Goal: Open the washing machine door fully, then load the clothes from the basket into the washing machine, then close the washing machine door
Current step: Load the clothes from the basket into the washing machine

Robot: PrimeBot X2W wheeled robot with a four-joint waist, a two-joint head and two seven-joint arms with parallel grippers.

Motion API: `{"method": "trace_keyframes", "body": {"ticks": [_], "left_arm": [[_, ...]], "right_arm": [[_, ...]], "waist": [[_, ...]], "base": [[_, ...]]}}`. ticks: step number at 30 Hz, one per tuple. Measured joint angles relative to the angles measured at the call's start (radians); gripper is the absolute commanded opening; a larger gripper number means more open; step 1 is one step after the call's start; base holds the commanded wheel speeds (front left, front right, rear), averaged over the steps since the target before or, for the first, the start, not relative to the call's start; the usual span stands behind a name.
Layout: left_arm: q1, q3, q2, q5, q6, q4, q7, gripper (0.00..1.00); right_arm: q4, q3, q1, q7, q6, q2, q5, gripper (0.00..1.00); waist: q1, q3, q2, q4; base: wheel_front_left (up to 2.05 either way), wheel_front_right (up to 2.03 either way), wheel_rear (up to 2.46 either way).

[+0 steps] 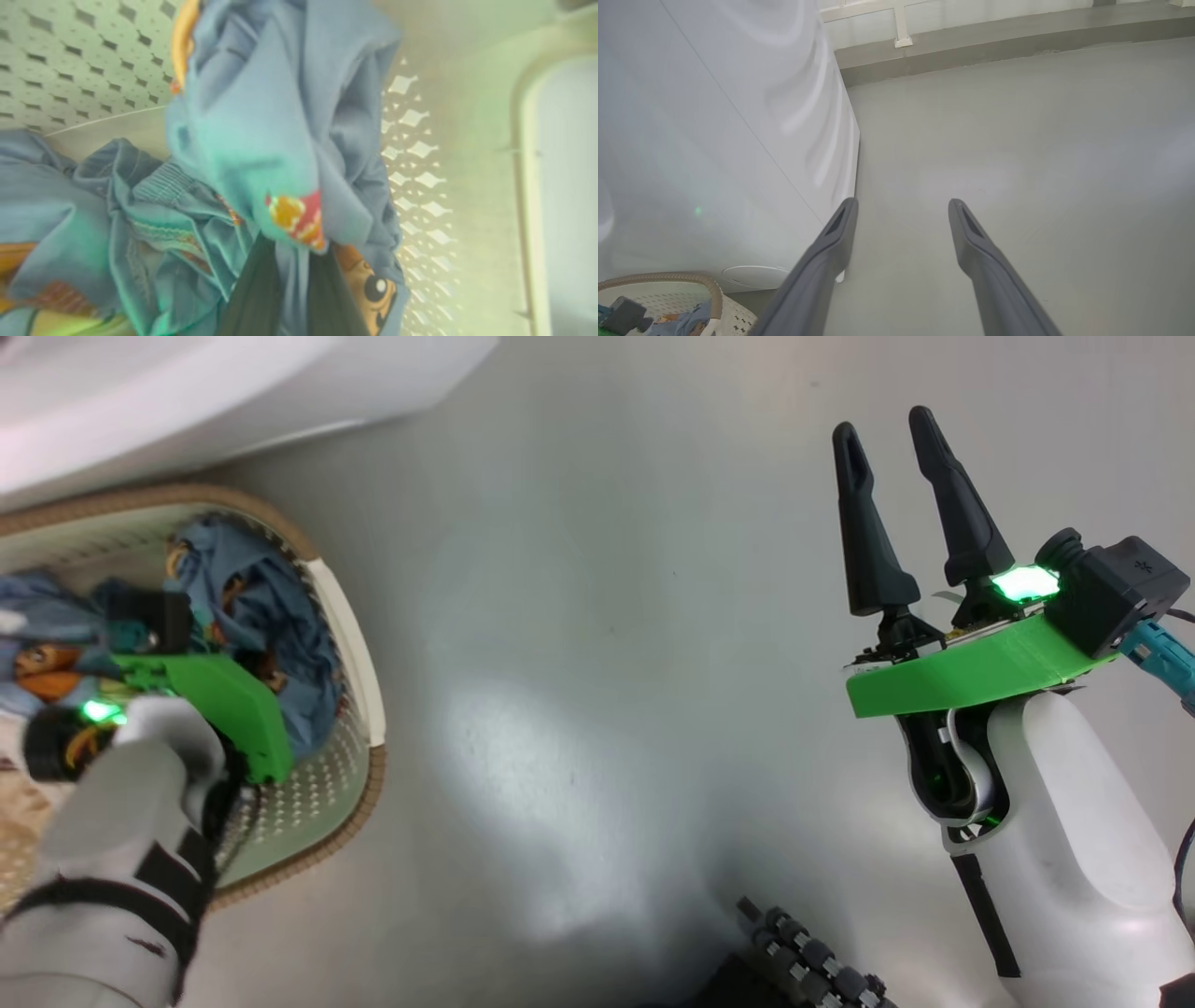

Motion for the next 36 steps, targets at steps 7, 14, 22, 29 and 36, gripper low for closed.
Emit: {"method": "trace_keyframes", "body": {"ticks": [7, 14, 22, 29, 36], "left_arm": [[0.073, 0.009, -0.034, -0.04, -0.01, -0.033, -0.092, 0.0], [0.169, -0.003, -0.043, -0.113, -0.012, -0.16, -0.149, 0.0], [0.272, -0.01, -0.032, -0.179, -0.012, -0.298, -0.173, 0.0], [0.383, 0.091, -0.023, -0.165, -0.012, -0.467, -0.173, 0.0], [0.51, 0.216, -0.029, -0.099, -0.012, -0.622, -0.176, 0.0]], "right_arm": [[0.018, 0.0, 0.002, 0.0, 0.0, -0.017, 0.0, 1.0], [0.044, -0.001, 0.03, 0.0, 0.0, -0.04, 0.0, 1.0], [0.073, -0.003, 0.075, 0.0, 0.0, -0.067, 0.001, 1.0], [0.1, -0.003, 0.135, 0.0, 0.0, -0.091, 0.006, 1.0], [0.122, -0.003, 0.188, 0.0, 0.0, -0.104, 0.012, 1.0]], "waist": [[0.0, -0.081, 0.0, 0.026], [0.0, -0.187, 0.0, 0.066], [0.0, -0.313, 0.0, 0.122], [0.0, -0.425, 0.0, 0.172], [0.0, -0.533, 0.0, 0.219]], "base": [[0.0, 0.0, 0.0], [0.0, 0.0, 0.0], [0.0, 0.0, 0.0], [0.0, 0.0, 0.0], [0.0, 0.0, 0.0]]}}
